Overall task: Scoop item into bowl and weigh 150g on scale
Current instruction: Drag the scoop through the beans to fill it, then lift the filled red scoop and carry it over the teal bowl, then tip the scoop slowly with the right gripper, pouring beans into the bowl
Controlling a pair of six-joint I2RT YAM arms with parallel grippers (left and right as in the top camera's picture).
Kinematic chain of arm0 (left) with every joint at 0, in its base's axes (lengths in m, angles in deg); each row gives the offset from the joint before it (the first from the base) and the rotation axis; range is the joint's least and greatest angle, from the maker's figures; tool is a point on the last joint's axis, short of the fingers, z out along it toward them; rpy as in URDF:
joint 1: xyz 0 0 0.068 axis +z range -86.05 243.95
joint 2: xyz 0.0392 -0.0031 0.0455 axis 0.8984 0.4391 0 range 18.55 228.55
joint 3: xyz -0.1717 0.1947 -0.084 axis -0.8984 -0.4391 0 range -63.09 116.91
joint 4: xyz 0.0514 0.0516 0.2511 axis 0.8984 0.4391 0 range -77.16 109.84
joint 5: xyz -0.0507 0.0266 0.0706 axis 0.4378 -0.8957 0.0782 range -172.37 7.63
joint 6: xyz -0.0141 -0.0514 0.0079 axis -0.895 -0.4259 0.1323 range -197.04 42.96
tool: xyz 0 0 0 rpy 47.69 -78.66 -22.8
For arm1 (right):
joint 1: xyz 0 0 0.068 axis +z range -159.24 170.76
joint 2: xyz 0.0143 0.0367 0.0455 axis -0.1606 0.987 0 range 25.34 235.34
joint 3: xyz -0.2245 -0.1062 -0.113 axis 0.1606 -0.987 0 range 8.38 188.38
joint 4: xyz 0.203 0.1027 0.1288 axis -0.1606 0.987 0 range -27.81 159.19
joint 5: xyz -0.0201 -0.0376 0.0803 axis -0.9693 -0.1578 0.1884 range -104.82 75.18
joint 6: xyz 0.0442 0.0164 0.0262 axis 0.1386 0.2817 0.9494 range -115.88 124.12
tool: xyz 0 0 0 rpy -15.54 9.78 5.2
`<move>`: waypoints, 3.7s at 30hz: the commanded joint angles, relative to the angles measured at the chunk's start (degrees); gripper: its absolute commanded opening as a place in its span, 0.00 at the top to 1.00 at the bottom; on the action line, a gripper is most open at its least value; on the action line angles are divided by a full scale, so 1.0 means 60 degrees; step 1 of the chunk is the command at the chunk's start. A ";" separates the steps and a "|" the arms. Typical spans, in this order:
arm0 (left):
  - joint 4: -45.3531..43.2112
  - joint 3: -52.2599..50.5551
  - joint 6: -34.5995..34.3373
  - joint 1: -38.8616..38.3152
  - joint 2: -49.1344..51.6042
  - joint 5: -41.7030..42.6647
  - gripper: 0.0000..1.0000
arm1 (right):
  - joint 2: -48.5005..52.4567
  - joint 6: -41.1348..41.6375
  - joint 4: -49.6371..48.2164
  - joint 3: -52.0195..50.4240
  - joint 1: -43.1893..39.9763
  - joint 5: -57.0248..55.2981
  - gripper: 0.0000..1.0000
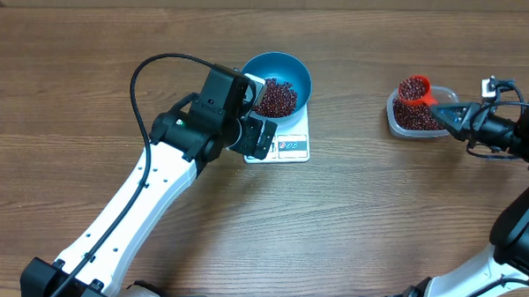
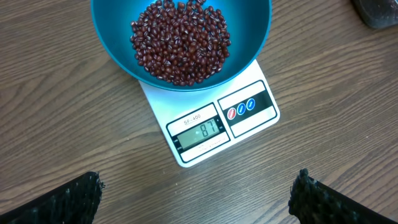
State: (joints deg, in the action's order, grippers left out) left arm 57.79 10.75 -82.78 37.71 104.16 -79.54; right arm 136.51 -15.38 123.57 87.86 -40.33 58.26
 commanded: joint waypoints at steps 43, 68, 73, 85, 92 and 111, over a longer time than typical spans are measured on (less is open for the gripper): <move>-0.0029 -0.0033 0.0178 -0.0007 -0.0091 0.0098 0.00 | -0.0025 0.2787 -0.1275 0.3468 0.7566 -0.6266 0.96; -0.0029 -0.0033 0.0175 -0.0007 -0.0091 0.0098 0.01 | -0.0062 0.2787 -0.1067 0.3796 0.7923 -0.7286 0.96; -0.0029 -0.0033 0.0175 -0.0007 -0.0091 0.0098 0.00 | -0.0062 0.2787 -0.1067 0.3796 0.7923 -0.7286 0.96; -0.0029 -0.0033 0.0175 -0.0007 -0.0091 0.0098 0.00 | -0.0062 0.2758 -0.1064 0.3796 0.7927 -0.7286 0.96; -0.0029 -0.0033 0.0175 -0.0007 -0.0091 0.0098 0.00 | -0.0062 0.2681 -0.1016 0.3796 0.8105 -0.7734 0.96; -0.0029 -0.0033 0.0178 -0.0007 -0.0091 0.0098 0.01 | -0.0062 0.2036 -0.0907 0.3796 0.8459 -0.8426 0.96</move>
State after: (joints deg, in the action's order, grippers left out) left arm 57.77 10.75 -82.76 37.71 104.16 -79.54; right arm 136.64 -2.55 118.37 108.78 10.35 8.23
